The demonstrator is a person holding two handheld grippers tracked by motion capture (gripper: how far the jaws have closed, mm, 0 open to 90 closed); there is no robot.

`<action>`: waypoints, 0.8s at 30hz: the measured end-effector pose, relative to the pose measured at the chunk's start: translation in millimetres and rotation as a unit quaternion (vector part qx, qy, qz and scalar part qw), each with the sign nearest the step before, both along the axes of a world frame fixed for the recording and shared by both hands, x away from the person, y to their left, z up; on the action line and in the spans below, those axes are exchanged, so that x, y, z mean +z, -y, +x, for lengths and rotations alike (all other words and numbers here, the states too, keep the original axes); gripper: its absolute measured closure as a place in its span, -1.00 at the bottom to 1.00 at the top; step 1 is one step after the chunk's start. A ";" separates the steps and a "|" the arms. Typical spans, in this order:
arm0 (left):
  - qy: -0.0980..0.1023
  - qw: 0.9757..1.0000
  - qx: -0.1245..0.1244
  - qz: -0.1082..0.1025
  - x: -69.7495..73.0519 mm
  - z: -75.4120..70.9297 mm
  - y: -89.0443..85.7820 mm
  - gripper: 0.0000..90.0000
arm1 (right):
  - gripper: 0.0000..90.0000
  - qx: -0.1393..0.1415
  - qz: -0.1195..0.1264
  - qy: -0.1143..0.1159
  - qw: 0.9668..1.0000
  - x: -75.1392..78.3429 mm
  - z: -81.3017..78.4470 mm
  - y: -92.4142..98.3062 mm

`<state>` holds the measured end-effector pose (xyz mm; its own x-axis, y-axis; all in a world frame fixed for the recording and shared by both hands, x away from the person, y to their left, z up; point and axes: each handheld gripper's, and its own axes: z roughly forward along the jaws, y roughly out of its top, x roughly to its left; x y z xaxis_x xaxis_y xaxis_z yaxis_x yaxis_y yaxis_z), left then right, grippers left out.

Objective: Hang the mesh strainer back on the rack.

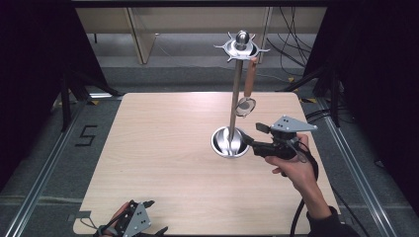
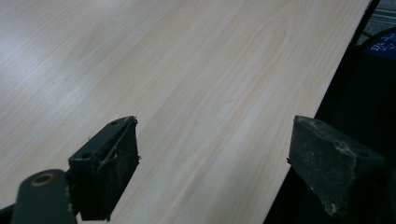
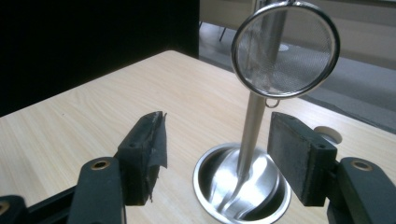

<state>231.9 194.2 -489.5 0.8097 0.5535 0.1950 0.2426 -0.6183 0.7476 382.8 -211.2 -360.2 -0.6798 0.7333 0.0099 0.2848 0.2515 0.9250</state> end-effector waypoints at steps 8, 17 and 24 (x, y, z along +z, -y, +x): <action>0.002 1.000 0.002 0.009 0.8 1.0 -0.5 -0.66 | -0.18 0.007 0.001 -0.010 1.000 -12.9 -1.4 -8.2; 0.004 1.000 -0.001 0.012 1.0 1.0 -1.7 -0.66 | -0.19 0.019 -0.018 -0.035 0.999 -24.9 -2.9 -16.8; 0.003 1.000 0.003 0.010 1.1 1.2 -1.6 -0.66 | -0.19 0.020 -0.017 -0.062 0.998 -37.9 -3.6 -23.0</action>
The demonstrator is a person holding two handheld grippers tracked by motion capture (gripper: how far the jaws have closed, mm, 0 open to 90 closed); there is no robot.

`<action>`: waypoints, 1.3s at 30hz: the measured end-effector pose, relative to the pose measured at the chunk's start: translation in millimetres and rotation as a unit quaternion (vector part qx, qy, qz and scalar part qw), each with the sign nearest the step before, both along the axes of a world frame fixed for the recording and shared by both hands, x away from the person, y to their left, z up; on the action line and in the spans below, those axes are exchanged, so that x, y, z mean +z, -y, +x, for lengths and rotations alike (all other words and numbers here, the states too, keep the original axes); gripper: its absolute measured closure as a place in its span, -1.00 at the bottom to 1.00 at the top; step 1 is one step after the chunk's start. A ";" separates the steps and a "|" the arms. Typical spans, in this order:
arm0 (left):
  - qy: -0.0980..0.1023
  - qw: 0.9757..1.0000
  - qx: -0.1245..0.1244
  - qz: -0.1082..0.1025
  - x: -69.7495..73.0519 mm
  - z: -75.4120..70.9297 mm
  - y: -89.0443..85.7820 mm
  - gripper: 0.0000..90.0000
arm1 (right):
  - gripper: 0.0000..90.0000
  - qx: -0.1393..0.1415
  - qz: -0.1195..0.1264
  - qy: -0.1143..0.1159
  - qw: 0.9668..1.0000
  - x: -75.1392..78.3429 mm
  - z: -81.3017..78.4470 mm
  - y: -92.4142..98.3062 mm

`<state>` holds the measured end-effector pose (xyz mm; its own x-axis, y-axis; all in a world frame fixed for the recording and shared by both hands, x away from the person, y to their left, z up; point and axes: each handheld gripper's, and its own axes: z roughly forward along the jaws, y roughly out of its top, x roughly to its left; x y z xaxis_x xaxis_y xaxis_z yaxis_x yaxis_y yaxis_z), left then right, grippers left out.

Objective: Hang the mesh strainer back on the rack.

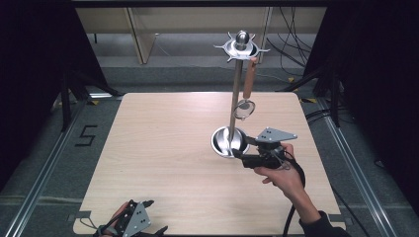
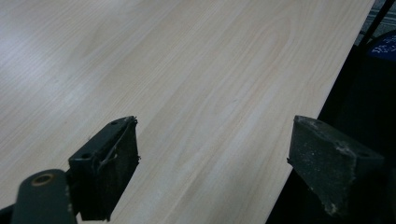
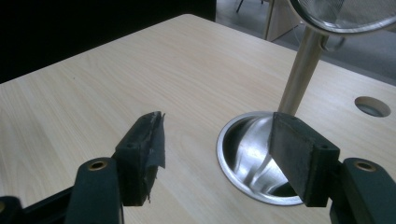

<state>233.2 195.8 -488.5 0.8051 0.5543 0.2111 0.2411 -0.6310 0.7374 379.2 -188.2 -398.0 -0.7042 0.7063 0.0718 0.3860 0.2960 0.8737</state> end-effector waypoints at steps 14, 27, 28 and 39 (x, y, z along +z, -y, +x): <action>-0.005 1.000 0.002 -0.012 -0.1 0.8 0.9 -0.66 | -0.20 0.011 -0.019 -0.013 1.000 -16.5 0.5 0.0; -0.004 1.000 0.003 -0.012 0.3 0.7 -0.1 -0.66 | -0.21 0.005 -0.035 -0.029 0.999 -33.8 0.8 0.5; -0.003 1.000 0.004 -0.010 0.0 1.0 -0.3 -0.66 | -0.21 0.005 -0.035 -0.029 0.999 -33.8 0.8 0.5; 0.001 1.000 0.002 0.001 -0.2 -0.3 -0.9 -0.66 | -0.21 0.007 -0.038 -0.033 0.999 -38.5 -0.4 -1.4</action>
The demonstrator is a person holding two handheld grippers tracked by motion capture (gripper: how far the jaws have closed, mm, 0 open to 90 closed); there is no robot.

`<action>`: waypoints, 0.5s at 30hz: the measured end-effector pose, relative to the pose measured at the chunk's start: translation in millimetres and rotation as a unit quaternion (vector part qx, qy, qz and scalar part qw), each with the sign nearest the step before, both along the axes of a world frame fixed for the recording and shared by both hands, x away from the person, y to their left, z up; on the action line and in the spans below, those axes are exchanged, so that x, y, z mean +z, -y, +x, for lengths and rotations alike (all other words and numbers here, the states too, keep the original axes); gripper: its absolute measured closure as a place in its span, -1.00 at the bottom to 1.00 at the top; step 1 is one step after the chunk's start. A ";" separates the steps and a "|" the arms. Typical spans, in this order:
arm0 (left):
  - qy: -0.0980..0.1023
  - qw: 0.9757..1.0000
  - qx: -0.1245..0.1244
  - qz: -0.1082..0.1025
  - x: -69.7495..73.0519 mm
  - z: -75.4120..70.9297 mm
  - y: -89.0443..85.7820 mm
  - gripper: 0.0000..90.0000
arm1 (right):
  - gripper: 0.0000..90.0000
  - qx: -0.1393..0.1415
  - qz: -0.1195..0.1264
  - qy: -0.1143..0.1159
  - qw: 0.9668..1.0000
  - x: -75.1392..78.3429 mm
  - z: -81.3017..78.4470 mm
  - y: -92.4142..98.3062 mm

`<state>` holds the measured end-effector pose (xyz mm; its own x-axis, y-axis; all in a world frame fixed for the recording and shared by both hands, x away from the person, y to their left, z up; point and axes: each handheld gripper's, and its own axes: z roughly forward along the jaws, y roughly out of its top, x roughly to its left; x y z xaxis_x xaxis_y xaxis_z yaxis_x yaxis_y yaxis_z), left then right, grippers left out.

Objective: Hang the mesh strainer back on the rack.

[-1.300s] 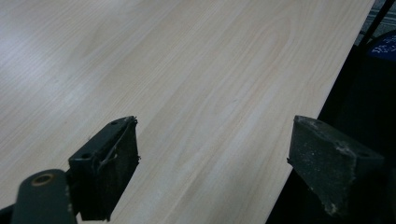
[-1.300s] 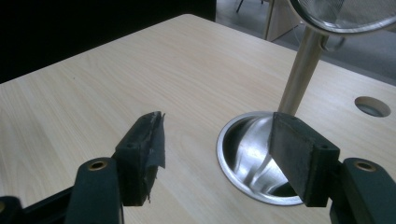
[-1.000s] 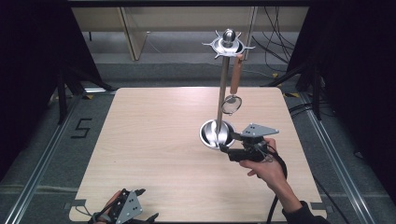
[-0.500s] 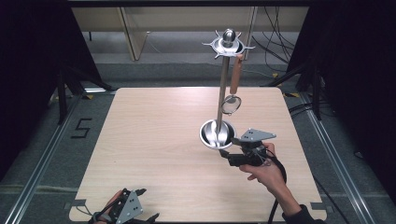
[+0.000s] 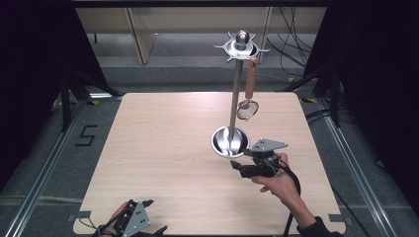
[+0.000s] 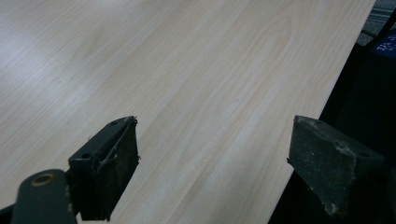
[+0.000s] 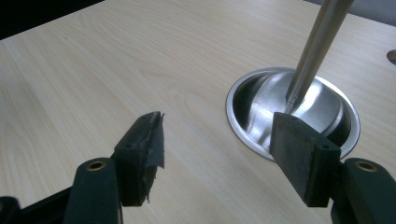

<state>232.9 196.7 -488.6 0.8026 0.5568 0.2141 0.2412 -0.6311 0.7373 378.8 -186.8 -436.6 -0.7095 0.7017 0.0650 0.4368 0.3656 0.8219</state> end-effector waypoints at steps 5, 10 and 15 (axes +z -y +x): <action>0.002 1.000 -0.001 0.002 0.1 0.3 -0.7 -0.66 | -0.22 0.008 -0.005 -0.011 1.000 0.2 -2.7 0.3; 0.001 1.000 -0.002 0.000 -0.2 0.1 -0.2 -0.66 | -0.23 0.006 -0.005 -0.009 1.000 -3.6 -5.6 1.5; 0.001 1.000 0.002 -0.005 -1.2 0.3 -0.1 -0.66 | -0.23 0.007 -0.005 -0.019 1.000 -7.0 -7.9 3.6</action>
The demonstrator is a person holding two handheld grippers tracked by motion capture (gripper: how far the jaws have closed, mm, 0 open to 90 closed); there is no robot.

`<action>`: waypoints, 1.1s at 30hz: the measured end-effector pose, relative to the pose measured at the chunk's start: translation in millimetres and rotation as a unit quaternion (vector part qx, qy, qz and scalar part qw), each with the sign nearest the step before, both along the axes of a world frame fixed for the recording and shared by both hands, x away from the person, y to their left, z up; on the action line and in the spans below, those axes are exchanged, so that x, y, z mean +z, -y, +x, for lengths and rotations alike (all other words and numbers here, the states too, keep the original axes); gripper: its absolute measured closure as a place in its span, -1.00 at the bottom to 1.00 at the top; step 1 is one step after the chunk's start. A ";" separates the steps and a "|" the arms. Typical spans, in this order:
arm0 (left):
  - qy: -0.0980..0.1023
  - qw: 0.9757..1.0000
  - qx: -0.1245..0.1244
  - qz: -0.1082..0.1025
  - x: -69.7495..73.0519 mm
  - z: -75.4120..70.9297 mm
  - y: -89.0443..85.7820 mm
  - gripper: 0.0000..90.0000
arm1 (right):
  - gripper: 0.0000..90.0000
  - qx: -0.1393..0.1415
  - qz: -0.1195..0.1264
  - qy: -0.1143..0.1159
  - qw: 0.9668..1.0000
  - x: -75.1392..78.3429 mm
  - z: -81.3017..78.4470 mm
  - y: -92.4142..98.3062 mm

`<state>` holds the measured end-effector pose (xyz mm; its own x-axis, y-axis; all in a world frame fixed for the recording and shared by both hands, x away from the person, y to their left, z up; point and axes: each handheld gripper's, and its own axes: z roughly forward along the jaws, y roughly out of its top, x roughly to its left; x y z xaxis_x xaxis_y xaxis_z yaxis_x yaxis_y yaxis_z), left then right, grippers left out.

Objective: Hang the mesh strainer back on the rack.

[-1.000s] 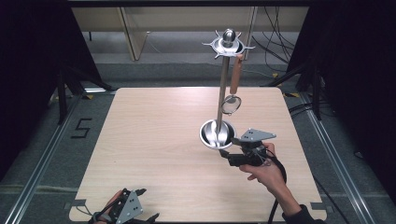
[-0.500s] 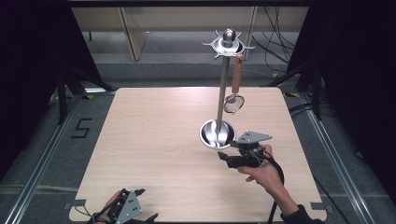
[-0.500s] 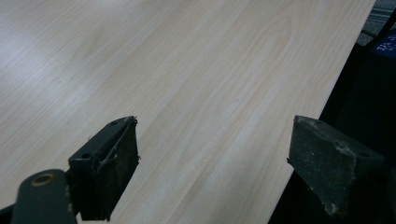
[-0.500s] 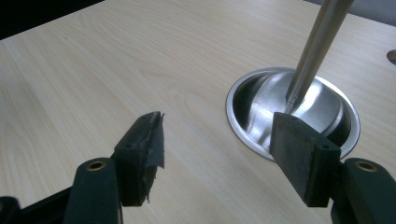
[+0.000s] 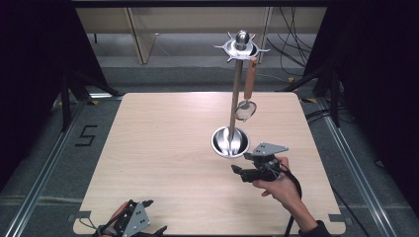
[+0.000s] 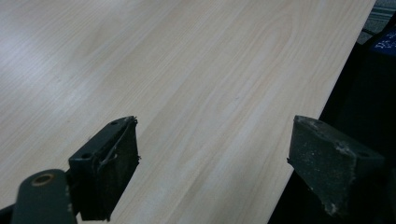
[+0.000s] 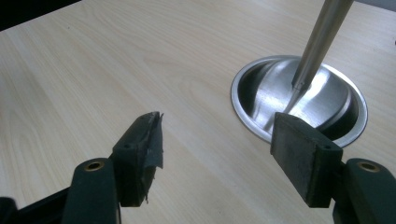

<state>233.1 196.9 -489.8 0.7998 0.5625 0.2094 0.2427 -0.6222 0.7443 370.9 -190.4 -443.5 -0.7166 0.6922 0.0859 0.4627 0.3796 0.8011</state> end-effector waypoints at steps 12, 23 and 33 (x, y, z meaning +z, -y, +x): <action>-0.001 1.000 0.000 0.004 -0.2 0.2 -0.1 -0.66 | -0.23 0.002 -0.009 -0.005 1.000 -10.9 -7.4 6.2; -0.007 1.000 -0.001 0.008 0.5 2.5 -3.6 -0.66 | -0.24 0.002 -0.013 -0.012 1.000 -16.7 -13.1 8.5; -0.005 1.000 0.009 0.011 -1.0 3.8 -3.1 -0.66 | -0.24 0.005 -0.009 -0.022 1.000 -22.4 -25.4 13.6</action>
